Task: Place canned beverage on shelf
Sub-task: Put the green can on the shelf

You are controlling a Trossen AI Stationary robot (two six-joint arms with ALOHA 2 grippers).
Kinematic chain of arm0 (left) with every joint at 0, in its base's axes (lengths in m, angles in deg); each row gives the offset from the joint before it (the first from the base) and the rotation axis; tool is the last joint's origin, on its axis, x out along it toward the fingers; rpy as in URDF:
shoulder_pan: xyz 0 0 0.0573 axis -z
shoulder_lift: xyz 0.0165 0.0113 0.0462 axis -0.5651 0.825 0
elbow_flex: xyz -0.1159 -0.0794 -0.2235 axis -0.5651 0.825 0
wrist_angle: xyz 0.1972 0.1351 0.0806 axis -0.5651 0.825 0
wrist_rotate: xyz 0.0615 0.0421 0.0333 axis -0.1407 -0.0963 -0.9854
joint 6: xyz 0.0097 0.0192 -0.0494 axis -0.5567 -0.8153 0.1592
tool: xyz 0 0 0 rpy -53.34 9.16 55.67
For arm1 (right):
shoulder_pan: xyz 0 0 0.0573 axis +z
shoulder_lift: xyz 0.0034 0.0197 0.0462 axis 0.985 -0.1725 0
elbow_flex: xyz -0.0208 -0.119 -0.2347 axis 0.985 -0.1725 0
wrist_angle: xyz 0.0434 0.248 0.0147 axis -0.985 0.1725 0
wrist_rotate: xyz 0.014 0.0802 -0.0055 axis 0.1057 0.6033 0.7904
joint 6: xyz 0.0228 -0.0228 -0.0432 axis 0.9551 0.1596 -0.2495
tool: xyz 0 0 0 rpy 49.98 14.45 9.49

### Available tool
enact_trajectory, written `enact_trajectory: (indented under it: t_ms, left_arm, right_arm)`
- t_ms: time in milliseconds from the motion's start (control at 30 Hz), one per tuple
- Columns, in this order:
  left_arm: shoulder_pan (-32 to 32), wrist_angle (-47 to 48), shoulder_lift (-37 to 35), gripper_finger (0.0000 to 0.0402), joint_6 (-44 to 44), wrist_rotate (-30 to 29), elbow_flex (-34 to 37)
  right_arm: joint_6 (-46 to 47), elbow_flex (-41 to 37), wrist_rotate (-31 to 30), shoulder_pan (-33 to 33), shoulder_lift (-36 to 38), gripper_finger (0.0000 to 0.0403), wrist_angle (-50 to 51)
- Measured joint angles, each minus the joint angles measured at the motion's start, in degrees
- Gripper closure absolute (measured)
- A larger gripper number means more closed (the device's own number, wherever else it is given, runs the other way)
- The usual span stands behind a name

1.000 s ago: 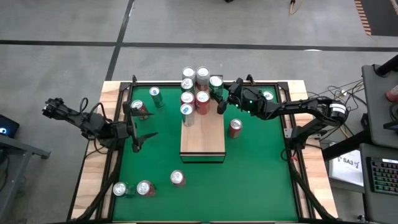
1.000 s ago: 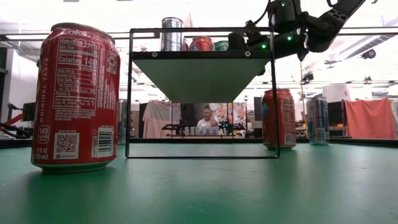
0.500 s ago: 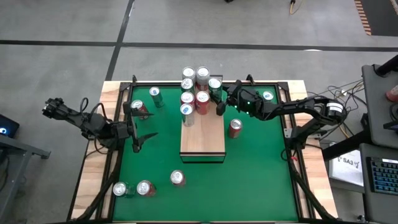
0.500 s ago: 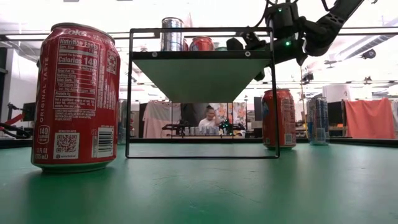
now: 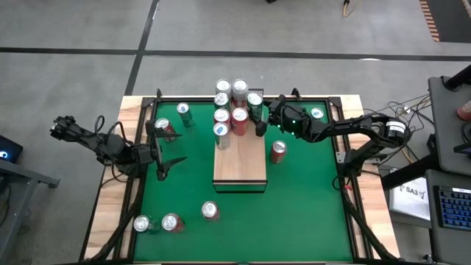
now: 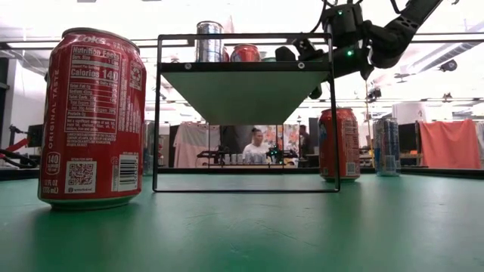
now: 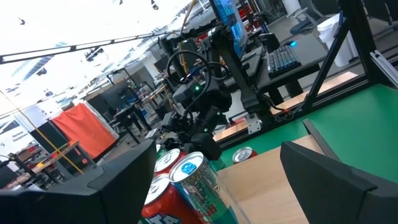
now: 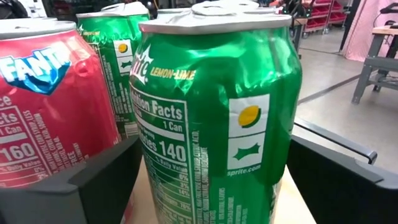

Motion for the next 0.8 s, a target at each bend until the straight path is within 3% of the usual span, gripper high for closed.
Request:
enact_trajectory:
  t_ms: [800]
  left_arm:
    - [0.00, -0.07, 0.00, 0.0075, 2.97, 0.00, 0.00]
  right_arm:
    - [-1.48, 0.50, 1.43, 0.11, 8.83, 0.0027, 6.49]
